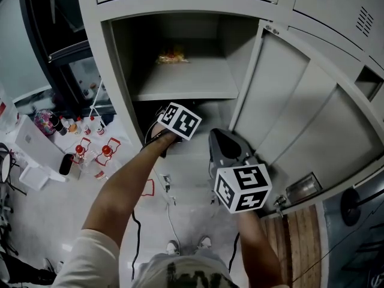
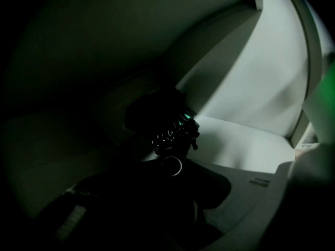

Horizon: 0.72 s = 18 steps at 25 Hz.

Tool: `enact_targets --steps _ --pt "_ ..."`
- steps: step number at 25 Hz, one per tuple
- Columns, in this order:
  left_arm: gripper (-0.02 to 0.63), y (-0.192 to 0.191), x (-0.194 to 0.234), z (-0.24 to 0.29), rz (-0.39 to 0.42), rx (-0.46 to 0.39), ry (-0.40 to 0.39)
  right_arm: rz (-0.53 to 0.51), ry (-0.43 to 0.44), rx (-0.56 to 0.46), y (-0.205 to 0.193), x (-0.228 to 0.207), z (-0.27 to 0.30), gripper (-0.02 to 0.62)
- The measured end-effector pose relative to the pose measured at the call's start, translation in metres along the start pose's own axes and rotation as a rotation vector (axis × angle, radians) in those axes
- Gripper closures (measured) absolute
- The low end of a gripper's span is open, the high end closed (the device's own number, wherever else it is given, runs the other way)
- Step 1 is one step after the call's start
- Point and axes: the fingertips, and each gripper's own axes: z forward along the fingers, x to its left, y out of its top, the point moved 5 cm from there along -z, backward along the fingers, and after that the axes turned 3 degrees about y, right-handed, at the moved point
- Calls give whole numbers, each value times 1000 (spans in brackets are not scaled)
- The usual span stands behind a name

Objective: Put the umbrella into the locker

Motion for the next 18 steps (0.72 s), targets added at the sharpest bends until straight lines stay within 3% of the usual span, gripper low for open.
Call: enact_targets --steps 9,14,18 --pt "463 6 6 19 61 54 37 -4 18 5 0 -1 7 598" --pt "460 3 12 22 108 126 58 -6 10 17 -1 -3 10 598" --pt "457 16 18 17 163 77 95 -1 -2 17 -2 -4 10 598"
